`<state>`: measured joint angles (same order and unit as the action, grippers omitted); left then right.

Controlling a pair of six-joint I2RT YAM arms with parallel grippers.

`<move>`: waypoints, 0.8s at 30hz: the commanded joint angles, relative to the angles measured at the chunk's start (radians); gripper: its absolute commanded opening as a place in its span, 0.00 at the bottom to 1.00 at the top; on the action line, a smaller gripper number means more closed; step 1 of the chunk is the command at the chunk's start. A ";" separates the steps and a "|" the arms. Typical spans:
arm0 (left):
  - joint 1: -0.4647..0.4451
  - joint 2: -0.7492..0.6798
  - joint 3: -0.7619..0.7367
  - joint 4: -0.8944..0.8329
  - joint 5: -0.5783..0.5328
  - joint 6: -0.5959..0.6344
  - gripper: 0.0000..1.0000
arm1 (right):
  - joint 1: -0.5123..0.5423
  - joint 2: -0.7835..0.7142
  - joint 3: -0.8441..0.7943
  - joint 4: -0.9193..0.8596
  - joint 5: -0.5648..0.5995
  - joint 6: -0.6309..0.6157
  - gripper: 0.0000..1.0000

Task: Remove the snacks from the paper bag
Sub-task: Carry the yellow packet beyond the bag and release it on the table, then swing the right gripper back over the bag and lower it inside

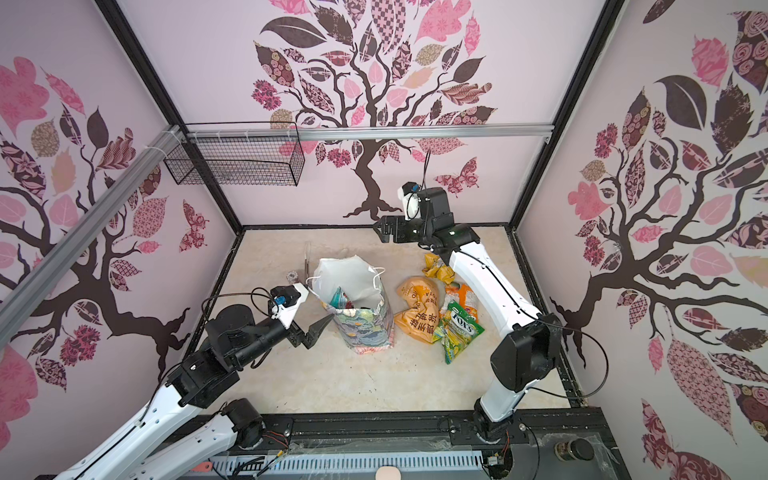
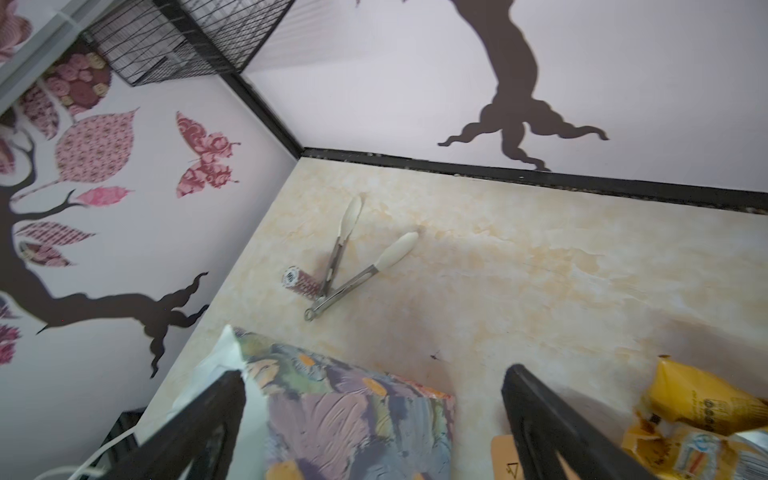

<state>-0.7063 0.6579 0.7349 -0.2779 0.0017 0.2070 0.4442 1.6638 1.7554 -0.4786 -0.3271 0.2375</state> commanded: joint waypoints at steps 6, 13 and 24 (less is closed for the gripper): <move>0.010 -0.022 0.021 0.003 -0.148 -0.020 0.98 | 0.174 0.095 0.323 -0.284 0.002 -0.147 0.99; 0.020 -0.044 0.015 0.004 -0.327 -0.041 0.98 | 0.290 0.212 0.549 -0.479 0.058 -0.235 0.99; 0.027 -0.036 0.022 -0.004 -0.369 -0.052 0.98 | 0.369 0.238 0.521 -0.566 0.141 -0.267 0.85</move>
<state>-0.6830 0.6228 0.7349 -0.2790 -0.3454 0.1646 0.8013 1.8896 2.2856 -0.9936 -0.2176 -0.0120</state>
